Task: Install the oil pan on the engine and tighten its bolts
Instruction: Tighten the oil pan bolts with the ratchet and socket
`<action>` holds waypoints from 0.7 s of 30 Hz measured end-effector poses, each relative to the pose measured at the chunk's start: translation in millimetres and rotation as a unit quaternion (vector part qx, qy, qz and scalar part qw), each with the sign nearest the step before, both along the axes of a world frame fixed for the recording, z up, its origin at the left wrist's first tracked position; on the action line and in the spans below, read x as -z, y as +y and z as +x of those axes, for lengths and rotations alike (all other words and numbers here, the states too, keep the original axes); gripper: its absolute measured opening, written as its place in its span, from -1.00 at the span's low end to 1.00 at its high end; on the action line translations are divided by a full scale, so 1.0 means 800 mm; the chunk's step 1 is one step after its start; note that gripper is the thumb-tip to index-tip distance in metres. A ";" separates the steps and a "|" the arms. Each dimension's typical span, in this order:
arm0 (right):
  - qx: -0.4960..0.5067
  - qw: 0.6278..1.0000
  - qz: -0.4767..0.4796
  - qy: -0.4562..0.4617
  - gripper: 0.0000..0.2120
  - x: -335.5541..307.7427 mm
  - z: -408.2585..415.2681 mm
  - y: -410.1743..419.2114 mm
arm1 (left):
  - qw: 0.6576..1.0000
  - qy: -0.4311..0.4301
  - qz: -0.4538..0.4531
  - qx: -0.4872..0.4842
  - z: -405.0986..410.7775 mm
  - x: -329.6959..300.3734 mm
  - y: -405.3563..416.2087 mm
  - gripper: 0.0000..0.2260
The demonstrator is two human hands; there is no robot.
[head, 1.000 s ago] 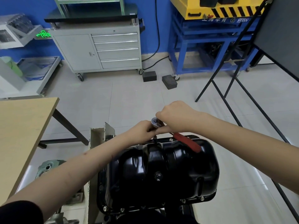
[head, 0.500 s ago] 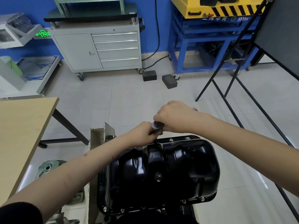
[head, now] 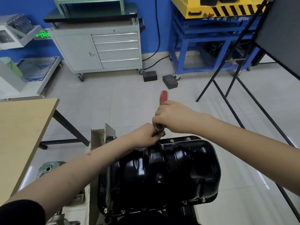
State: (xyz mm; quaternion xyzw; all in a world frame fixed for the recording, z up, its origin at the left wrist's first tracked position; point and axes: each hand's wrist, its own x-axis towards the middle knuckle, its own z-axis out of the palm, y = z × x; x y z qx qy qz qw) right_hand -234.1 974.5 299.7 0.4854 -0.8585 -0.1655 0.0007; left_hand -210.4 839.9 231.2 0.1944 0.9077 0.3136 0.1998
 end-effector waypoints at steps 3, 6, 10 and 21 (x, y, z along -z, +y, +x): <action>0.004 1.000 0.003 0.001 -0.90 -0.005 0.000 -0.001 | 1.000 -0.013 -0.003 0.001 0.000 0.000 -0.002 -0.77; 0.054 0.998 0.008 -0.026 -0.75 -0.006 0.003 -0.001 | 0.999 -0.004 -0.022 -0.026 0.002 0.003 -0.006 -0.76; 0.029 1.000 -0.003 -0.002 -0.83 0.000 0.007 0.003 | 1.000 0.000 -0.018 -0.003 0.000 0.003 -0.001 -0.76; 0.055 0.998 -0.016 -0.016 -0.70 0.001 0.005 0.003 | 0.999 -0.025 -0.032 -0.026 -0.002 -0.001 -0.001 -0.72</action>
